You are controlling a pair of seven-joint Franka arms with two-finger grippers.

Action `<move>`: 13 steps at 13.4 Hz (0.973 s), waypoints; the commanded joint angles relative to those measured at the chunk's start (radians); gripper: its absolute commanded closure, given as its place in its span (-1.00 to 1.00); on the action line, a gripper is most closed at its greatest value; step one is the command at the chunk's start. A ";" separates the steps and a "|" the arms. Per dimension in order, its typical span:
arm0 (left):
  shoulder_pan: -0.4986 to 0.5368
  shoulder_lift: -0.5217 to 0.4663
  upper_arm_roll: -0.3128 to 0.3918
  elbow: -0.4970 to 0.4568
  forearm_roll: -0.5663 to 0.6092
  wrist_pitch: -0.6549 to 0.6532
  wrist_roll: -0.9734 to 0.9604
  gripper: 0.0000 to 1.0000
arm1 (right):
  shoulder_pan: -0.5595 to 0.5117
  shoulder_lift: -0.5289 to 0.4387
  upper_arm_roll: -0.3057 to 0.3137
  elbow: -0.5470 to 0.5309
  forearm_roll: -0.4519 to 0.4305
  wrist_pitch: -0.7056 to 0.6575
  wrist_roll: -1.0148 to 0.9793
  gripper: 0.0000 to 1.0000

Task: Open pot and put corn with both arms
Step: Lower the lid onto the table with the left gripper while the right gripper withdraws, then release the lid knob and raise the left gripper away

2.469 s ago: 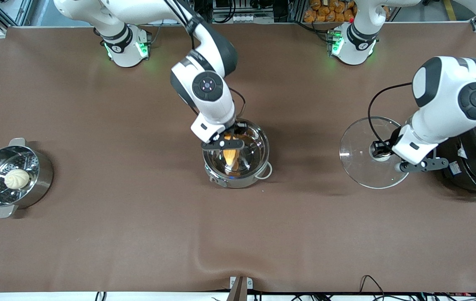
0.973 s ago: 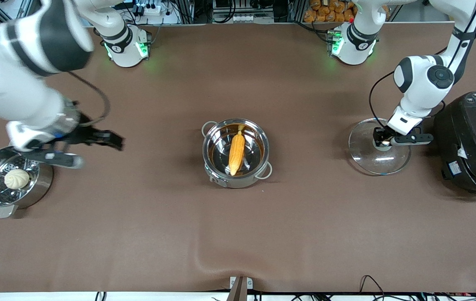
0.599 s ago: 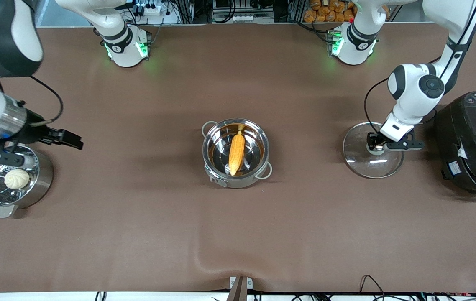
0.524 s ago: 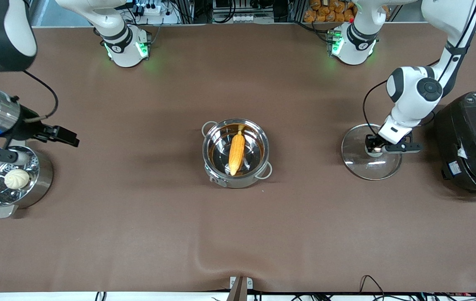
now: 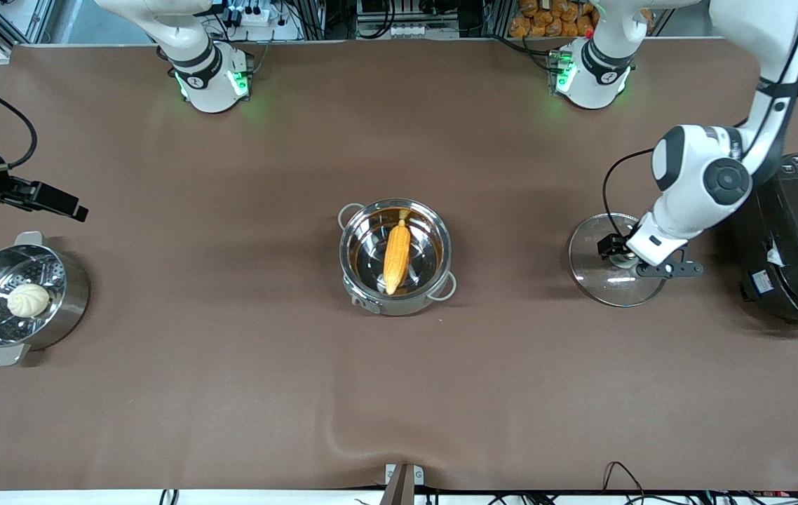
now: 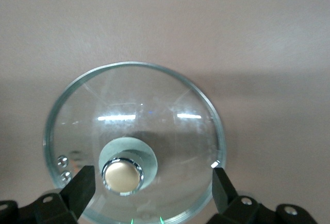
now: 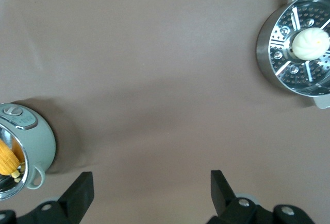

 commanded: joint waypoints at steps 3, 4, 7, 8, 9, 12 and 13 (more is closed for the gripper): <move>0.001 -0.025 -0.107 0.381 0.008 -0.475 -0.156 -1.00 | -0.012 -0.078 0.024 -0.045 -0.096 0.024 -0.063 -1.00; 0.003 -0.034 -0.115 0.445 0.008 -0.544 -0.175 -1.00 | -0.011 -0.104 0.024 -0.088 -0.099 0.055 -0.063 -1.00; 0.003 -0.117 -0.116 0.506 0.007 -0.623 -0.172 -1.00 | -0.001 -0.164 0.035 -0.137 -0.101 0.055 -0.062 -1.00; 0.004 -0.141 -0.116 0.514 0.007 -0.629 -0.169 -1.00 | -0.001 -0.178 0.035 -0.131 -0.091 0.046 -0.063 -1.00; 0.007 -0.170 -0.116 0.514 0.007 -0.638 -0.166 -1.00 | -0.006 -0.178 0.032 -0.102 -0.085 0.020 -0.069 -1.00; 0.012 -0.195 -0.109 0.523 0.008 -0.680 -0.164 -1.00 | -0.015 -0.168 0.029 -0.065 -0.084 -0.034 -0.075 -1.00; 0.014 -0.195 -0.107 0.533 0.008 -0.690 -0.166 -1.00 | -0.014 -0.165 0.029 -0.065 -0.084 -0.027 -0.074 -1.00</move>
